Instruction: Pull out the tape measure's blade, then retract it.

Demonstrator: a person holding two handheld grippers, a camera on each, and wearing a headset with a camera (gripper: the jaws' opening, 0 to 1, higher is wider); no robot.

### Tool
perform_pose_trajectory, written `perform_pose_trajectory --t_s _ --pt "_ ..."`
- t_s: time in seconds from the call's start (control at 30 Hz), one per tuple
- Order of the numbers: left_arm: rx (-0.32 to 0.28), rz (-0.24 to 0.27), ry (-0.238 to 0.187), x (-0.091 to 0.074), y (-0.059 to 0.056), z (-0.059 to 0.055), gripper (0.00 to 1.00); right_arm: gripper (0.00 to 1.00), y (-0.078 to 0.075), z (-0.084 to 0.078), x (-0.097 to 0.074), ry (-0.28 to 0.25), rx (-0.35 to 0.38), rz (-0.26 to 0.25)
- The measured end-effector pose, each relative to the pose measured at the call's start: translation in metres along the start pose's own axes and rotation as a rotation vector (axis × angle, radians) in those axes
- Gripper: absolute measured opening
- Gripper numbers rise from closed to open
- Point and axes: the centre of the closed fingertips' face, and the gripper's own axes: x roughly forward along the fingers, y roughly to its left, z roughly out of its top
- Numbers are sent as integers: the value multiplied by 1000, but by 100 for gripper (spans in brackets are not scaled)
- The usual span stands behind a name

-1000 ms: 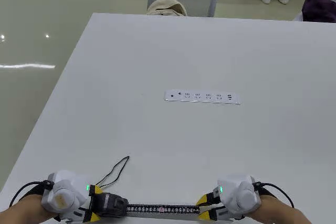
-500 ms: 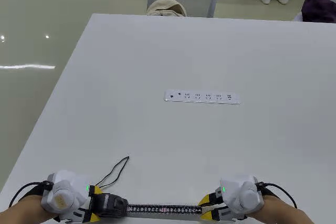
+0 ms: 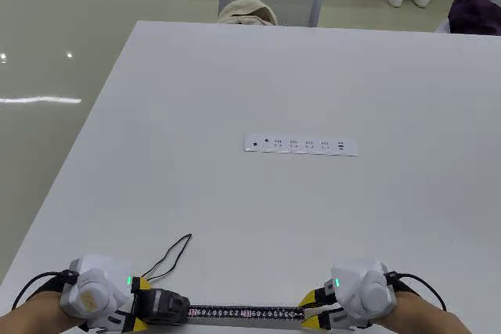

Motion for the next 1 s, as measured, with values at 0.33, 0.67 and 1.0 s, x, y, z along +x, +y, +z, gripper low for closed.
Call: perform_pose_trajectory --t_s 0.33,0.67,1.0 --pt "-1 0 0 0 0 0 28 10 0 -5 -3 7 0 -1" --pt "1 1 3 0 0 0 28 10 1 -11 -9 16 8 -3" --pt "2 -1 8 1 0 -1 28 10 0 -20 -15 28 13 -10"
